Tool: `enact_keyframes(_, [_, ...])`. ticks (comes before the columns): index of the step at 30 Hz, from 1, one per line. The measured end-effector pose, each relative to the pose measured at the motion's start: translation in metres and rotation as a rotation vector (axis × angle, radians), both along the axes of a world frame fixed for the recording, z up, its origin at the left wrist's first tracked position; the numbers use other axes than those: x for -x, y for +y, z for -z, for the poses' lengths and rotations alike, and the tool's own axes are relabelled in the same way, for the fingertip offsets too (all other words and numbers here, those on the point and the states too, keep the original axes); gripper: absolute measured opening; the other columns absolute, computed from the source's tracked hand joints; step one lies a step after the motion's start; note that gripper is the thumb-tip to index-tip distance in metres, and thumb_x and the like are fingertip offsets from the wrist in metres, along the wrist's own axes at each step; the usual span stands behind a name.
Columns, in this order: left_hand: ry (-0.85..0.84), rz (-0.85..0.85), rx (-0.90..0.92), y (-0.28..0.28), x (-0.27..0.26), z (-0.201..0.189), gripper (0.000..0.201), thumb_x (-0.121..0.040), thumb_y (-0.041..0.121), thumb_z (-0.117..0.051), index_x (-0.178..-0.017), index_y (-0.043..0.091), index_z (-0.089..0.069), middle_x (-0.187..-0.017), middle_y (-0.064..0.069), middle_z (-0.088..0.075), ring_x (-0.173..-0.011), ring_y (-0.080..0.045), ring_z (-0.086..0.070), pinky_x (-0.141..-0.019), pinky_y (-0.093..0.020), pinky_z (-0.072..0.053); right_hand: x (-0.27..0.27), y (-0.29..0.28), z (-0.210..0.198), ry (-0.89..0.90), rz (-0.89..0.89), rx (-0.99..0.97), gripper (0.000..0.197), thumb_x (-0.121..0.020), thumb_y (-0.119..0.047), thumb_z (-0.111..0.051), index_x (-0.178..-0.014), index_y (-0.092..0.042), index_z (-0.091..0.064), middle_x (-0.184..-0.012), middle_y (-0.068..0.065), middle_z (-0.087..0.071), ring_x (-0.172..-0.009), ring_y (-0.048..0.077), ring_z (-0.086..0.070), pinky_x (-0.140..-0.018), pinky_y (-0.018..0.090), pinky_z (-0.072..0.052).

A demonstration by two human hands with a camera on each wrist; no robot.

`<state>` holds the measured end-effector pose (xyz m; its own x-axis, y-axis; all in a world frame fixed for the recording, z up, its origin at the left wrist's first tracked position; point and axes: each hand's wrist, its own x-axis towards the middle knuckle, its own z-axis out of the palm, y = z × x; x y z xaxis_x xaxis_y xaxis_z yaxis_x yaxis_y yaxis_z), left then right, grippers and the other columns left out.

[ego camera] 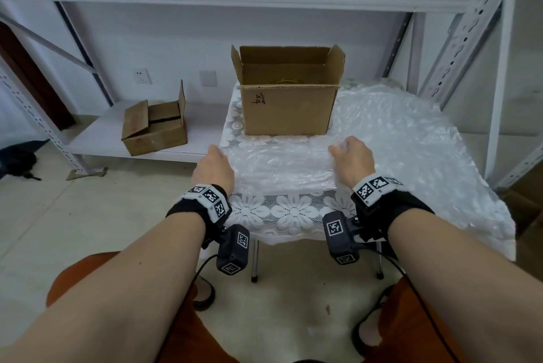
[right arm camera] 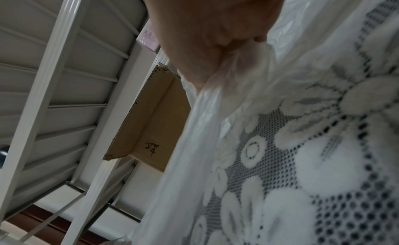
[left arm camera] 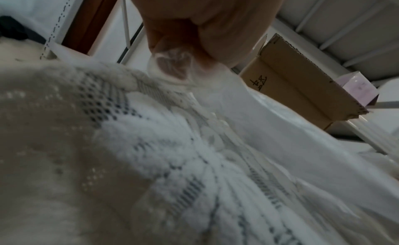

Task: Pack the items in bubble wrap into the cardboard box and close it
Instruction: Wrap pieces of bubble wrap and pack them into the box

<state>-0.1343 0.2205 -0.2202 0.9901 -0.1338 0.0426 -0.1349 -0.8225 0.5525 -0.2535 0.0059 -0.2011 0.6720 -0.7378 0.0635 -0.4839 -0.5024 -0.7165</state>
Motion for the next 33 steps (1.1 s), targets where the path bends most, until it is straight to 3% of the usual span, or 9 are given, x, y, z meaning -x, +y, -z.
enact_keyframes(4, [-0.061,-0.026,-0.066,0.0,0.006,-0.003,0.02,-0.098,0.021,-0.043,-0.111,0.005,-0.046,-0.108,-0.018,-0.061,-0.096,-0.036,-0.059,-0.075,-0.04,-0.043,0.002,0.002,0.003,0.082,0.005,0.053,0.028,-0.096,-0.029,-0.051,-0.084,-0.005,-0.045,-0.081,0.009,-0.051,-0.074,0.027,-0.048,-0.056,0.032,-0.032])
enact_keyframes(7, [-0.312,0.084,-0.072,-0.007,0.014,-0.009,0.032,-0.094,0.022,-0.051,-0.121,0.005,-0.046,-0.124,-0.014,-0.052,-0.113,-0.028,-0.05,-0.095,-0.038,-0.042,0.003,0.003,0.004,0.113,0.018,0.077,0.027,-0.096,-0.03,-0.051,-0.094,-0.004,-0.05,-0.094,0.014,-0.058,-0.079,0.029,-0.053,-0.065,0.033,-0.039])
enact_keyframes(10, [-0.539,0.367,-0.274,-0.024,0.029,-0.013,0.056,-0.096,0.032,-0.043,-0.144,0.005,-0.029,-0.154,-0.015,-0.023,-0.144,-0.027,-0.018,-0.119,-0.041,-0.016,0.004,0.006,0.002,0.127,0.032,0.062,0.036,-0.095,-0.031,-0.053,-0.117,-0.001,-0.051,-0.115,0.018,-0.059,-0.1,0.035,-0.057,-0.078,0.038,-0.044])
enact_keyframes(13, [-0.65,0.459,-0.562,-0.036,0.041,-0.008,0.069,-0.095,0.022,-0.036,-0.146,0.002,0.006,-0.158,-0.017,0.01,-0.146,-0.031,0.013,-0.12,-0.044,0.005,0.005,0.008,-0.001,0.131,0.043,0.083,0.038,-0.095,-0.029,-0.054,-0.122,-0.003,-0.047,-0.119,0.018,-0.059,-0.106,0.036,-0.057,-0.081,0.038,-0.042])
enact_keyframes(17, [-0.533,0.431,-0.647,-0.038,0.044,-0.009,0.073,-0.089,0.006,-0.032,-0.146,0.001,0.013,-0.156,-0.02,0.018,-0.144,-0.034,0.019,-0.118,-0.043,0.011,0.004,0.008,-0.002,0.137,0.059,0.153,0.036,-0.094,-0.028,-0.055,-0.119,-0.004,-0.045,-0.113,0.017,-0.061,-0.101,0.036,-0.058,-0.075,0.037,-0.04])
enact_keyframes(21, [-0.245,0.764,-0.558,-0.038,0.043,-0.002,0.06,-0.102,0.03,-0.026,-0.152,0.014,0.003,-0.16,-0.006,0.011,-0.147,-0.022,0.012,-0.121,-0.038,0.001,0.002,0.015,-0.003,0.12,0.071,0.429,0.044,-0.09,-0.021,-0.06,-0.127,-0.005,-0.042,-0.129,0.017,-0.048,-0.117,0.033,-0.047,-0.093,0.041,-0.04])
enact_keyframes(24, [-0.169,0.784,-0.638,-0.039,0.04,0.01,0.059,-0.1,0.047,-0.016,-0.151,0.025,0.005,-0.159,0.001,0.014,-0.146,-0.02,0.016,-0.12,-0.043,0.003,-0.003,0.031,-0.003,0.09,-0.097,0.799,0.052,-0.084,-0.008,-0.059,-0.133,-0.009,-0.041,-0.148,0.015,-0.031,-0.14,0.032,-0.024,-0.117,0.046,-0.019])
enact_keyframes(29, [-0.165,0.781,-0.749,-0.04,0.039,0.015,0.065,-0.098,0.05,-0.013,-0.151,0.022,0.011,-0.159,-0.003,0.016,-0.146,-0.024,0.017,-0.119,-0.048,0.004,-0.01,0.063,-0.004,0.285,-0.429,1.169,0.065,-0.086,-0.013,-0.039,-0.149,-0.011,-0.022,-0.16,0.012,0.002,-0.146,0.03,0.01,-0.117,0.054,0.006])
enact_keyframes(33, [-0.166,0.769,-0.771,-0.041,0.041,0.017,0.064,-0.098,0.038,-0.016,-0.151,0.011,0.008,-0.16,-0.009,0.01,-0.147,-0.025,0.013,-0.119,-0.046,0.002,-0.019,0.071,0.019,0.414,-0.612,0.9,0.056,-0.098,-0.023,-0.026,-0.151,-0.009,-0.013,-0.16,0.009,-0.004,-0.148,0.025,0.004,-0.12,0.042,0.003])
